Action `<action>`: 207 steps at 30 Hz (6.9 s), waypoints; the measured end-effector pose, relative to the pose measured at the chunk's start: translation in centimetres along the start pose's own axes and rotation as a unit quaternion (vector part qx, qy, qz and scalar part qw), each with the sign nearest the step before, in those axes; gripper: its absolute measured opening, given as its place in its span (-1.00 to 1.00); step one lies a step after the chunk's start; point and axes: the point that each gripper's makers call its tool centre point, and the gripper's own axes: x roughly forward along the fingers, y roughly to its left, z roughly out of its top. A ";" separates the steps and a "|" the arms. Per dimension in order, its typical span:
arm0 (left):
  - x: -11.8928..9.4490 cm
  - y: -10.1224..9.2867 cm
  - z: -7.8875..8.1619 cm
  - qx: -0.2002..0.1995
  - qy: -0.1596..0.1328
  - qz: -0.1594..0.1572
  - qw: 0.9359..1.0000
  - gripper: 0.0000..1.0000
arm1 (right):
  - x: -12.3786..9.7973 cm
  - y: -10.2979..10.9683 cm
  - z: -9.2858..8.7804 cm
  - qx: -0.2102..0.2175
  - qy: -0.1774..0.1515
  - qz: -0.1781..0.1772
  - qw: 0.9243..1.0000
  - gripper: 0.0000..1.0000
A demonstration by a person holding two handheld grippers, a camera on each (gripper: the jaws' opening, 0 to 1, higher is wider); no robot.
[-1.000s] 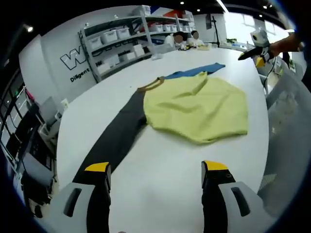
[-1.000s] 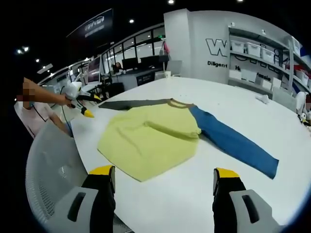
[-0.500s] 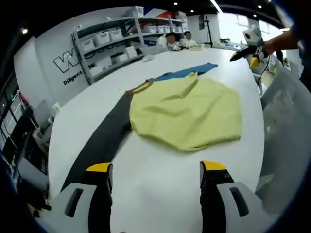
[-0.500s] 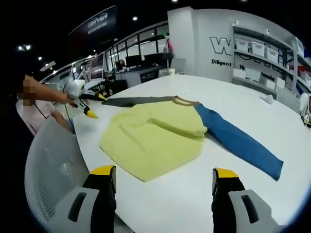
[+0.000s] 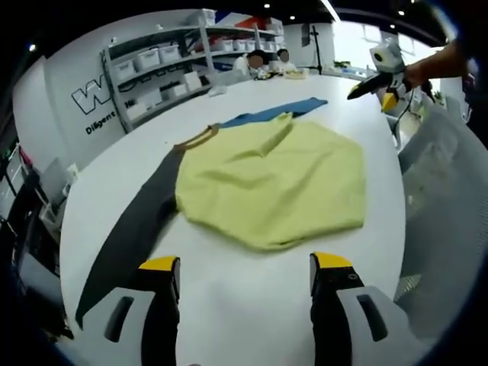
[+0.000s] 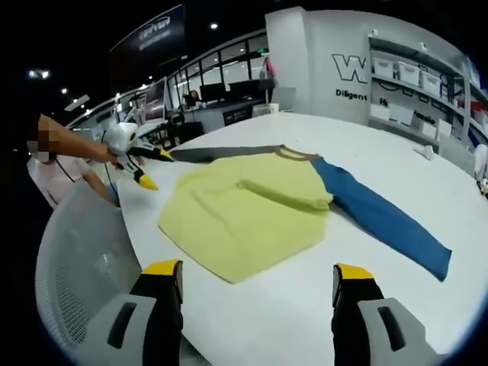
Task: Fold the garment on the visible template until the final outline fits inside the template.
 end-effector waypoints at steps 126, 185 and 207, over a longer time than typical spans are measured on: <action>3.6 -7.0 2.4 0.168 0.023 -0.072 0.983 -0.45 | 9.5 -0.8 -1.5 -0.045 0.069 -0.058 0.995 -0.31; 3.1 -5.2 0.6 0.112 0.035 -0.038 0.992 -0.76 | 5.8 -2.6 -3.2 -0.151 0.124 -0.064 0.979 -0.85; -0.2 -3.9 0.5 0.066 0.001 -0.061 0.996 -0.99 | 3.1 -0.3 -2.8 -0.210 0.113 -0.013 0.971 -1.00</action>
